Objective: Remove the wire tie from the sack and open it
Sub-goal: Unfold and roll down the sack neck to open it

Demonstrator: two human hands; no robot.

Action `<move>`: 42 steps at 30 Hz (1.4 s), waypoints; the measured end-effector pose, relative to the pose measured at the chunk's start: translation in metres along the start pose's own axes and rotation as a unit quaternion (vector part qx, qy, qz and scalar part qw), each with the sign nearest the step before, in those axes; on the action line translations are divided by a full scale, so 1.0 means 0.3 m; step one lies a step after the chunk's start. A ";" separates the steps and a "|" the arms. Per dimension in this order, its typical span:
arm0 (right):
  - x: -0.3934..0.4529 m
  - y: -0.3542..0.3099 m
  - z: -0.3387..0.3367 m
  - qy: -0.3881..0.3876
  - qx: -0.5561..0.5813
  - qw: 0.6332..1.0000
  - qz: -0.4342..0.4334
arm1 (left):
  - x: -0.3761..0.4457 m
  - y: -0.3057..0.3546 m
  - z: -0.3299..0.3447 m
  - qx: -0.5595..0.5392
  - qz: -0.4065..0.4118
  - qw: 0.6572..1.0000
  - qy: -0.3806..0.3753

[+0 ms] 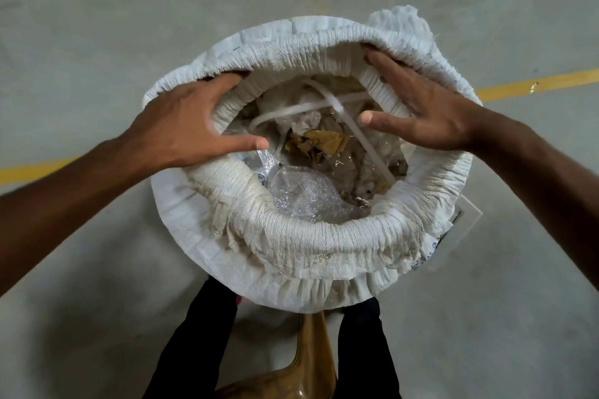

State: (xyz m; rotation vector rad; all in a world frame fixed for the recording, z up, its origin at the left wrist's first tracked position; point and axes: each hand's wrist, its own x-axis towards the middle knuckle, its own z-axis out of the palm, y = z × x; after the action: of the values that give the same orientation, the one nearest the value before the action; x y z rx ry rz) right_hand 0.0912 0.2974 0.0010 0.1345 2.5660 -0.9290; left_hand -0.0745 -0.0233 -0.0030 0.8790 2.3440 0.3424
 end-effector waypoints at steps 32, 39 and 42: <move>-0.215 -0.090 0.190 -0.376 -0.199 0.898 -0.112 | -0.189 0.060 0.178 0.086 0.351 0.871 -0.333; -0.228 -0.111 0.196 -0.394 -0.106 0.907 -0.103 | -0.195 0.048 0.205 0.139 0.358 0.862 -0.331; -0.239 -0.118 0.195 -0.403 -0.121 0.901 -0.105 | -0.202 0.052 0.209 0.168 0.374 0.854 -0.321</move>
State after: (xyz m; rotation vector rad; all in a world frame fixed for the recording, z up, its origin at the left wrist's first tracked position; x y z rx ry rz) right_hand 0.1685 0.2363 0.0103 -0.5069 1.8956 -0.5496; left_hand 0.0087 -0.0501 -0.0181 1.7550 1.3809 -0.0780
